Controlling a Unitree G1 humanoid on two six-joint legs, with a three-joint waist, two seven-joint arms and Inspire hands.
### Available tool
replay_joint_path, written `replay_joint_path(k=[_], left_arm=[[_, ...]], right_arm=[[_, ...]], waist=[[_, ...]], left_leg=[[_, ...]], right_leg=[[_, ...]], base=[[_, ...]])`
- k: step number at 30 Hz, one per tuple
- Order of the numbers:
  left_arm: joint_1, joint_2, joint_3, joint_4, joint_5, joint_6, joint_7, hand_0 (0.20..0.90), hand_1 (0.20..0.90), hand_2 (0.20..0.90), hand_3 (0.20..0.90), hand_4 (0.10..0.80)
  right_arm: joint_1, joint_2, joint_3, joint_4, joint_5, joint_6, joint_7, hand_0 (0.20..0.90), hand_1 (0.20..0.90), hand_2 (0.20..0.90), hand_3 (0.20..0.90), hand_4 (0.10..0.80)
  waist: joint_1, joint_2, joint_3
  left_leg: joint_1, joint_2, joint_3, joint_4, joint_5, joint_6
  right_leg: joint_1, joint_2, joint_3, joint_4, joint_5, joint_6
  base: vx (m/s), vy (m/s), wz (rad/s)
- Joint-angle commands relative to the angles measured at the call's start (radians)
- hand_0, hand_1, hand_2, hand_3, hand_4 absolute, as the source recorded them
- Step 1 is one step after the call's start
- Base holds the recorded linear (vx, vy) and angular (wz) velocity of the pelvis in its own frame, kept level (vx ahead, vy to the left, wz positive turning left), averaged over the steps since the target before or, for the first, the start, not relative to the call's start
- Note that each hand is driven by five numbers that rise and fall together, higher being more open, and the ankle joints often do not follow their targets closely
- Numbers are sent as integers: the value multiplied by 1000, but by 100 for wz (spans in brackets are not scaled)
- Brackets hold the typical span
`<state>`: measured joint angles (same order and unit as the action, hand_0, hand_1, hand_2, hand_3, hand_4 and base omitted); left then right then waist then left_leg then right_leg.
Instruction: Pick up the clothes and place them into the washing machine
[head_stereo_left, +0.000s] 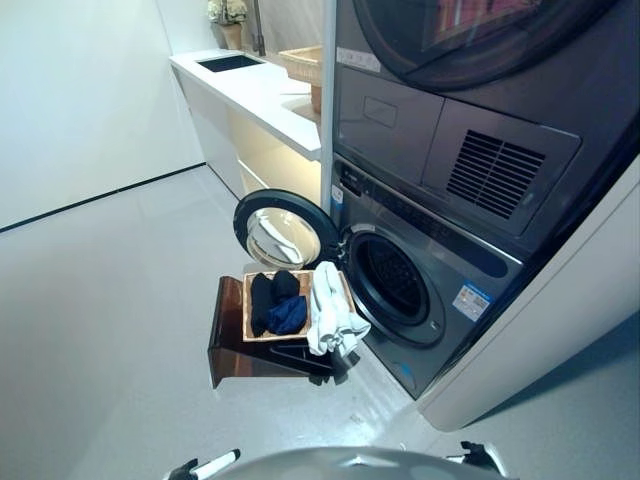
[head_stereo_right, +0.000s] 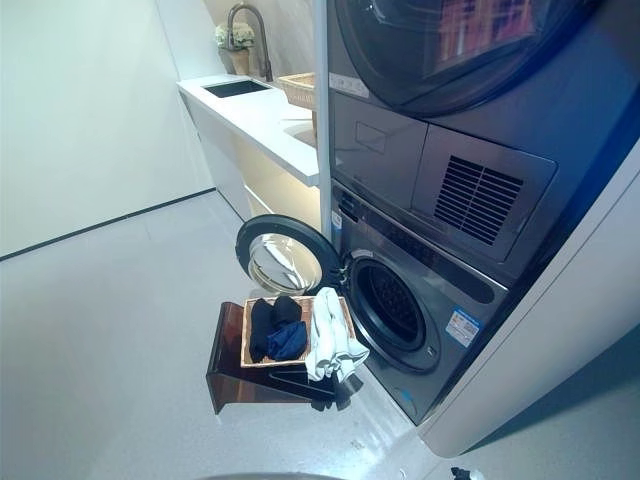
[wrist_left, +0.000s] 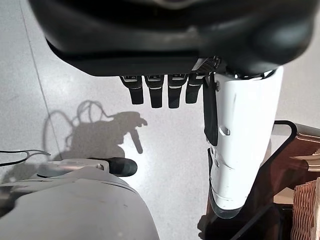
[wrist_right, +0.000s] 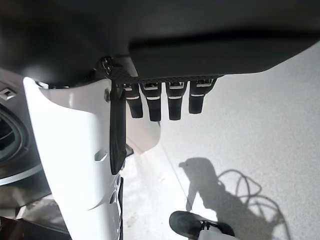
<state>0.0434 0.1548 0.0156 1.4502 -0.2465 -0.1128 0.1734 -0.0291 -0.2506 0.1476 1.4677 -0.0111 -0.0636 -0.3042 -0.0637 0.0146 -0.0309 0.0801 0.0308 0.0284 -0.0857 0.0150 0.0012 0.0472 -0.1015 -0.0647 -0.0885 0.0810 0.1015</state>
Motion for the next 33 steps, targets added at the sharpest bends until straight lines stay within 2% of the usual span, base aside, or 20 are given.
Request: replay_joint_path(k=[1,33], left_arm=[[-93,-9,-4,36,4,-14,11,900,900,900,900,800],[-98,-5,28,48,-45,-10,2,900,900,900,900,800]], right_arm=[[-91,4,-30,53,35,-9,-29,900,900,900,900,800],[-101,3,-20,44,36,-12,-25,900,900,900,900,800]], waist=[[15,-22,46],[13,-24,49]], left_leg=[[50,-63,-24,-2,-88,-11],[50,-61,-28,-2,-84,-15]], right_leg=[[48,52,-23,1,-68,3],[52,58,-27,1,-72,-6]], base=[[0,0,0],[0,0,0]])
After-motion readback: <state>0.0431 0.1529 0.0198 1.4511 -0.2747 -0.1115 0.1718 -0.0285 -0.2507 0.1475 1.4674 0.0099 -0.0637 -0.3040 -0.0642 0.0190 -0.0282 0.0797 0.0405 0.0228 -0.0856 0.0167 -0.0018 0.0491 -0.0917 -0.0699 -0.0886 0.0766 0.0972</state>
